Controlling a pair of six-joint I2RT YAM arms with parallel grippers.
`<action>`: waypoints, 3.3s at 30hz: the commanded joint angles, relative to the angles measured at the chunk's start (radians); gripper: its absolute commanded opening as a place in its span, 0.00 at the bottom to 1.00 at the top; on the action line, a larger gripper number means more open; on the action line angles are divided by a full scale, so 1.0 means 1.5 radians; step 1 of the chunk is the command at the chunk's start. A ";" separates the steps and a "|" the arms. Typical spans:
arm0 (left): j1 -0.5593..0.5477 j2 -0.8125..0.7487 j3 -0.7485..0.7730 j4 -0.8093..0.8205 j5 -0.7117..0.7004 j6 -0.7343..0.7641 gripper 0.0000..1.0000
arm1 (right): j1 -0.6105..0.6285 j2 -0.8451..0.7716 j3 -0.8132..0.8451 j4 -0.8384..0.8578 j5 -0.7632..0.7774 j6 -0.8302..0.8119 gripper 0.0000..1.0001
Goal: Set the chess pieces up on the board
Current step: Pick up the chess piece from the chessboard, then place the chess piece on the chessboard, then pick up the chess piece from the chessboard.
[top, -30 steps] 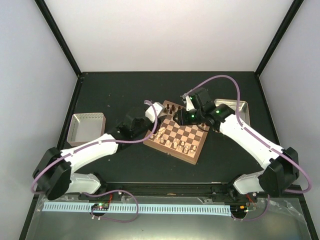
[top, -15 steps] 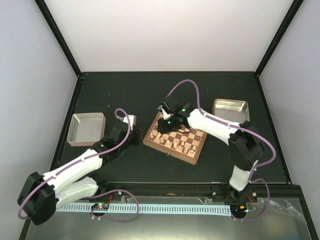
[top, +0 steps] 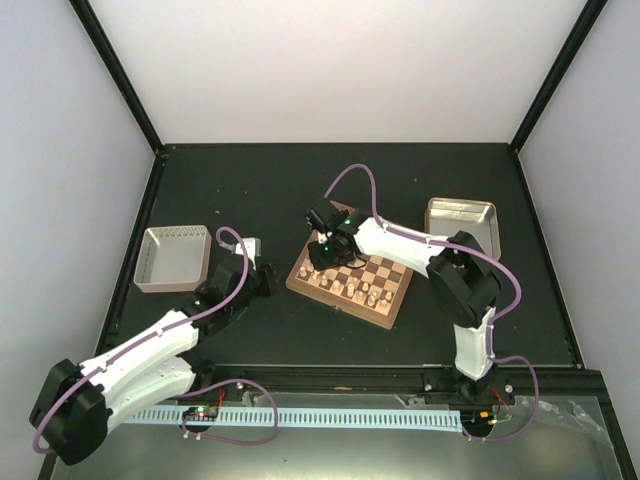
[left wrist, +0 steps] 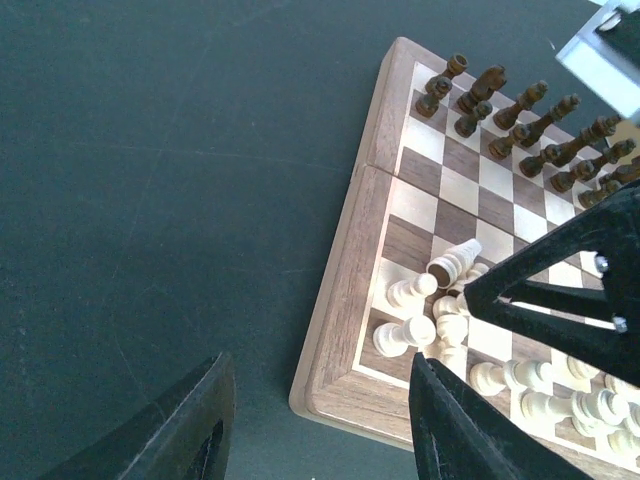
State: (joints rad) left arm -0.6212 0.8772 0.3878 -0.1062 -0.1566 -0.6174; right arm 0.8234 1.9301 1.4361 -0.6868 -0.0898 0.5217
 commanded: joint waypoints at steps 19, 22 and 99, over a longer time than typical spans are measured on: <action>0.011 0.021 -0.023 0.103 0.133 0.019 0.52 | 0.002 0.020 0.039 -0.024 0.005 0.009 0.08; 0.011 0.025 -0.038 0.146 0.168 0.018 0.54 | 0.001 0.000 0.038 -0.025 0.011 0.021 0.08; 0.027 0.027 -0.045 0.173 0.121 -0.031 0.60 | -0.010 0.058 0.140 -0.128 -0.016 -0.087 0.35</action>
State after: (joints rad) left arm -0.5900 0.9459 0.3244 0.1734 0.0696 -0.6506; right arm 0.7986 1.9743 1.6207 -0.8783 -0.0731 0.4252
